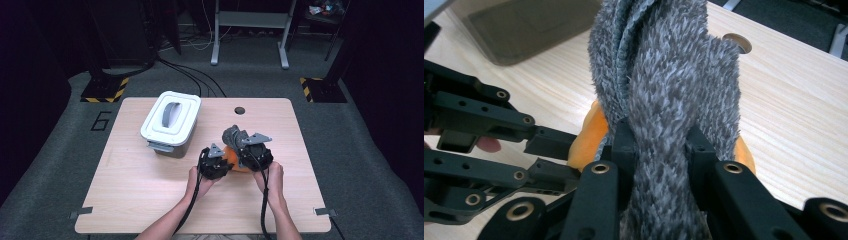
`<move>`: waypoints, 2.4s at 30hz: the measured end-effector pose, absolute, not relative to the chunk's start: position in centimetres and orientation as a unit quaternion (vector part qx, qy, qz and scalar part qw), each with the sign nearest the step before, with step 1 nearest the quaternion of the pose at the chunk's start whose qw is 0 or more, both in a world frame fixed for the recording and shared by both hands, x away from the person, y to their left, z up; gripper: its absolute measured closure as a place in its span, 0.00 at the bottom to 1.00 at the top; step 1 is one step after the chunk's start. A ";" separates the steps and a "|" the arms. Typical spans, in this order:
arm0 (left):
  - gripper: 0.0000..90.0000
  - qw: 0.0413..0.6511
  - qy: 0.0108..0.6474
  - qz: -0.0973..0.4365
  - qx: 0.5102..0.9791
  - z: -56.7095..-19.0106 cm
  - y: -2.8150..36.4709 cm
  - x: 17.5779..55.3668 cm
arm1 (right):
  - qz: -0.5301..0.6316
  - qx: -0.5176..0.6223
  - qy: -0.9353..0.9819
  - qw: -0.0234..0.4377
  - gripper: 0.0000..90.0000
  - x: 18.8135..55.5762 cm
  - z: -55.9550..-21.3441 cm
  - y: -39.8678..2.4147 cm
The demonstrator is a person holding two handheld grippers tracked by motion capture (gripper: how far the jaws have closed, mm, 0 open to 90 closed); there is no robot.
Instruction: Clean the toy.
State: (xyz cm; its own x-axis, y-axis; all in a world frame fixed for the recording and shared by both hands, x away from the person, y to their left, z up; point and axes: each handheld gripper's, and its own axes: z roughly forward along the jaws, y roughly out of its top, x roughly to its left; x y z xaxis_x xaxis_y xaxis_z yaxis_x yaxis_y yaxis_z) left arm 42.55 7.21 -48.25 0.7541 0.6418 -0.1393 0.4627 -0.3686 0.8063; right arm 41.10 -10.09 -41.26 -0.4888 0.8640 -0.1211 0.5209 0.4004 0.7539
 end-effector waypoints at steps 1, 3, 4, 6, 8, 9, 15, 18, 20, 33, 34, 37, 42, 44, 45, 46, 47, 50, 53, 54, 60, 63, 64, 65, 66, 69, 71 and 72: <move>0.81 0.451 0.337 0.100 0.821 -48.3 7.2 42.6 | 0.333 0.437 0.795 0.257 0.81 41.1 -41.3 -10.1; 0.82 0.455 0.340 0.094 0.817 -48.4 7.3 42.7 | 0.335 0.439 0.793 0.256 0.81 41.2 -41.3 -10.4; 0.82 0.456 0.340 0.094 0.817 -48.4 7.3 42.7 | 0.337 0.441 0.792 0.256 0.81 41.3 -41.3 -10.6; 0.82 0.458 0.343 0.091 0.815 -48.5 7.3 42.6 | 0.336 0.442 0.790 0.259 0.81 41.3 -41.4 -10.9; 0.82 0.457 0.345 0.090 0.815 -48.6 7.4 42.7 | 0.335 0.447 0.789 0.258 0.81 41.4 -41.4 -11.2; 0.82 0.457 0.344 0.090 0.815 -48.6 7.4 42.7 | 0.335 0.453 0.785 0.258 0.81 41.4 -41.5 -11.4; 0.82 0.458 0.343 0.091 0.815 -48.7 7.4 42.7 | 0.338 0.460 0.779 0.257 0.81 41.5 -41.7 -12.3; 0.82 0.458 0.346 0.091 0.814 -48.7 7.5 42.7 | 0.338 0.465 0.776 0.259 0.81 41.6 -41.8 -12.7; 0.82 0.457 0.348 0.091 0.814 -48.7 7.5 42.7 | 0.335 0.468 0.776 0.257 0.81 41.6 -41.8 -13.0; 0.82 0.458 0.348 0.092 0.813 -48.9 7.7 42.9 | 0.325 0.510 0.756 0.249 0.81 42.4 -43.4 -15.4; 0.82 0.458 0.348 0.092 0.813 -48.9 7.7 42.9 | 0.327 0.512 0.756 0.246 0.81 42.4 -43.5 -15.5; 0.82 0.457 0.347 0.094 0.813 -48.9 7.7 42.9 | 0.321 0.521 0.752 0.246 0.81 42.5 -43.8 -15.8; 0.82 0.458 0.348 0.092 0.813 -49.0 7.7 42.9 | 0.319 0.533 0.747 0.236 0.81 42.9 -44.2 -16.3; 0.82 0.457 0.347 0.090 0.814 -48.9 7.7 42.9 | 0.317 0.538 0.744 0.237 0.81 43.1 -44.4 -16.4; 0.82 0.458 0.349 0.089 0.813 -49.0 7.7 42.9 | 0.313 0.540 0.746 0.232 0.81 43.1 -44.5 -16.5; 0.82 0.458 0.348 0.090 0.813 -48.9 7.7 42.9 | 0.313 0.540 0.746 0.233 0.81 43.2 -44.6 -16.5; 0.82 0.457 0.348 0.090 0.814 -48.9 7.7 42.9 | 0.312 0.541 0.745 0.233 0.81 43.3 -44.7 -16.6; 0.82 0.456 0.348 0.090 0.814 -48.9 7.6 42.9 | 0.307 0.548 0.745 0.228 0.81 43.6 -45.0 -16.8; 0.82 0.456 0.346 0.091 0.815 -48.9 7.6 42.9 | 0.305 0.551 0.743 0.226 0.81 43.8 -45.3 -17.0; 0.82 0.456 0.346 0.091 0.815 -49.0 7.6 42.9 | 0.302 0.554 0.743 0.222 0.81 43.8 -45.4 -17.1; 0.82 0.454 0.346 0.092 0.816 -49.0 7.6 43.0 | 0.291 0.564 0.742 0.216 0.81 44.4 -46.4 -17.6; 0.82 0.454 0.346 0.091 0.816 -49.0 7.6 42.9 | 0.287 0.574 0.739 0.205 0.81 44.7 -47.1 -17.8; 0.82 0.454 0.346 0.092 0.816 -49.0 7.6 42.9 | 0.286 0.571 0.742 0.206 0.81 44.9 -47.4 -17.9; 0.82 0.454 0.347 0.092 0.815 -49.0 7.5 42.9 | 0.285 0.573 0.741 0.204 0.81 45.0 -47.6 -18.0; 0.82 0.455 0.348 0.091 0.815 -49.0 7.5 42.9 | 0.283 0.576 0.740 0.200 0.81 45.1 -47.7 -18.0; 0.82 0.453 0.348 0.092 0.816 -49.0 7.5 42.9 | 0.269 0.580 0.744 0.195 0.81 45.4 -48.4 -18.0; 0.82 0.452 0.347 0.094 0.817 -49.0 7.5 42.9 | 0.259 0.582 0.747 0.189 0.81 45.6 -48.9 -17.9; 0.82 0.452 0.348 0.093 0.816 -49.0 7.5 42.9 | 0.254 0.582 0.751 0.182 0.81 45.8 -49.4 -17.9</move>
